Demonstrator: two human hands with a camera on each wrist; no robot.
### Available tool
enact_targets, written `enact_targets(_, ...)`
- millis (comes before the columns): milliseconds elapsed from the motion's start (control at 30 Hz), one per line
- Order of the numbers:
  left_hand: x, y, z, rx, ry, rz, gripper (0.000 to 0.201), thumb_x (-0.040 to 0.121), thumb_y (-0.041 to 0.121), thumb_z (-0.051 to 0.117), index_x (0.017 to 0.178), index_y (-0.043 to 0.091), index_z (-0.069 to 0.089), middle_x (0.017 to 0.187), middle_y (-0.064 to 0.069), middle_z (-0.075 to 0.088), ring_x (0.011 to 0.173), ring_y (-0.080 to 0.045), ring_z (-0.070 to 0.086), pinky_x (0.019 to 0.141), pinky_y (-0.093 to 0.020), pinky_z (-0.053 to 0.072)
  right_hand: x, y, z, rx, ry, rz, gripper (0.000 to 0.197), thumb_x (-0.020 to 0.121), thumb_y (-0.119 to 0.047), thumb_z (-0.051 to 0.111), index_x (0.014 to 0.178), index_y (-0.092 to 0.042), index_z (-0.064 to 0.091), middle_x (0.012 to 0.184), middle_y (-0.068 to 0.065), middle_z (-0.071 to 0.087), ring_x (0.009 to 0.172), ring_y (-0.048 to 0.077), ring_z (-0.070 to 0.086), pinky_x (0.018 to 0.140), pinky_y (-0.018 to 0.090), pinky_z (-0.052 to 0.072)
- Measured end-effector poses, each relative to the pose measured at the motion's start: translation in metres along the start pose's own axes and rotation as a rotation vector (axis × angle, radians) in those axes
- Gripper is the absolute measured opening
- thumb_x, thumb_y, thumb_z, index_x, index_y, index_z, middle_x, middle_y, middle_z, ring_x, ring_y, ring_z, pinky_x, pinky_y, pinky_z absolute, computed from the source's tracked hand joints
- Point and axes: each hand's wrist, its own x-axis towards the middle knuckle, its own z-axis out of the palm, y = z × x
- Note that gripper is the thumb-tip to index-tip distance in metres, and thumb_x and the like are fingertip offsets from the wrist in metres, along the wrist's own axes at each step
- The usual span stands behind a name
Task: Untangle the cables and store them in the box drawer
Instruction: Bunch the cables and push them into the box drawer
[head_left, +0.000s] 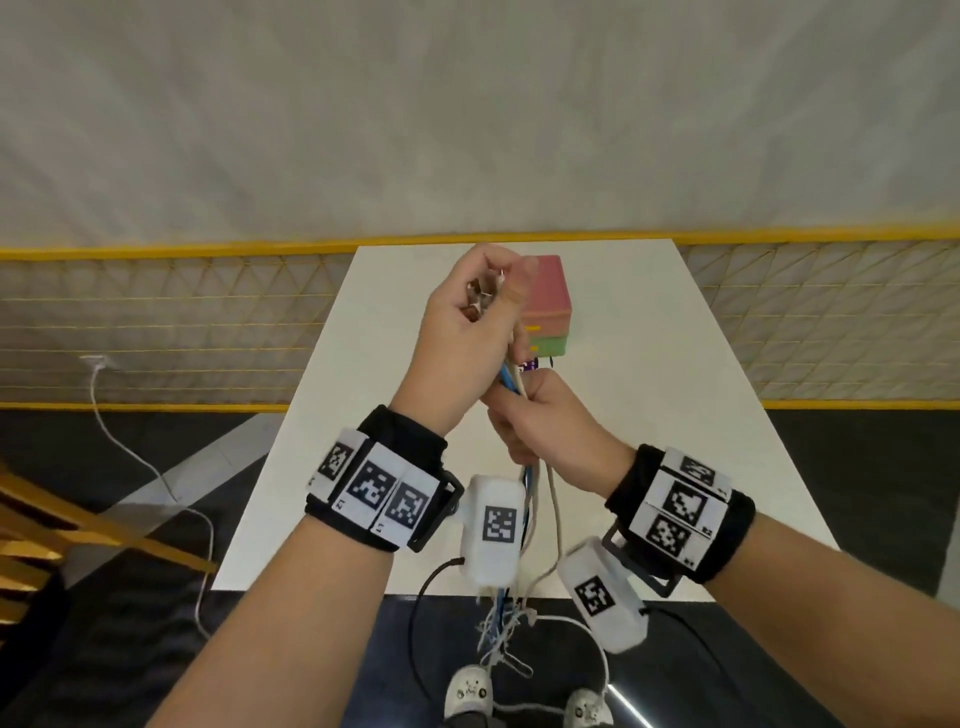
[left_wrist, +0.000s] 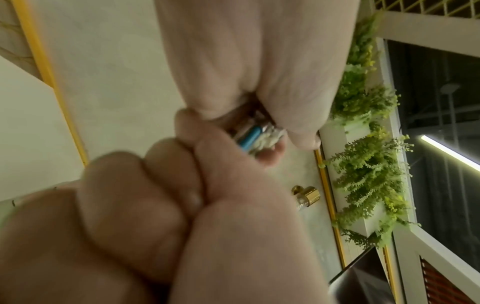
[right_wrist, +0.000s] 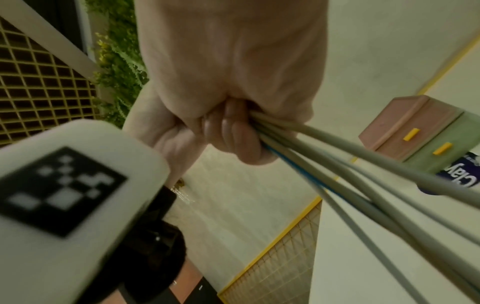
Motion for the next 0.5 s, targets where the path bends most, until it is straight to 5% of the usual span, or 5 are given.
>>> enact_targets(100,0.004,0.002,0.007,-0.008,0.015,-0.012,0.032,0.103,0.031,0.043,0.078,0.012,0.049,0.062,-0.016,0.043,0.049,-0.024,0.045,0.060,-0.037,0.044,0.000,-0.010,-0.003,0.036,0.000,-0.011,0.048,0.094,-0.014,0.048,0.050,-0.019,0.032,0.042,-0.005,0.032,0.039,0.011,0.020,0.042,0.020,0.018)
enact_targets(200,0.011,0.005,0.003,0.024,-0.067,-0.009,0.047,0.104,0.039,0.030,0.068,0.016,0.048,0.063,-0.007,0.050,0.061,-0.026,0.052,0.067,-0.040,0.045,-0.001,-0.014,-0.006,0.036,0.006,-0.010,0.049,0.095,-0.017,0.049,0.051,-0.021,0.028,0.045,-0.004,0.026,0.041,0.013,0.015,0.042,0.019,0.016)
enact_targets(367,0.012,0.008,0.000,0.171,-0.251,0.033,0.045,0.107,0.023,0.033,0.081,-0.004,0.058,0.074,-0.019,0.059,0.069,-0.020,0.057,0.072,-0.025,0.047,-0.004,-0.021,-0.009,0.092,0.015,0.000,0.045,0.094,-0.016,0.047,0.055,-0.021,0.027,0.049,-0.003,0.022,0.044,0.012,0.013,0.045,0.022,0.012)
enact_targets(500,0.012,0.007,0.004,0.212,-0.150,0.133,0.030,0.103,0.022,0.047,0.088,0.010,0.070,0.086,-0.008,0.068,0.084,-0.011,0.062,0.076,-0.019,0.047,-0.004,-0.024,-0.014,0.073,0.041,0.000,0.046,0.093,-0.013,0.045,0.052,-0.021,0.027,0.045,-0.004,0.022,0.041,0.011,0.012,0.042,0.017,0.012)
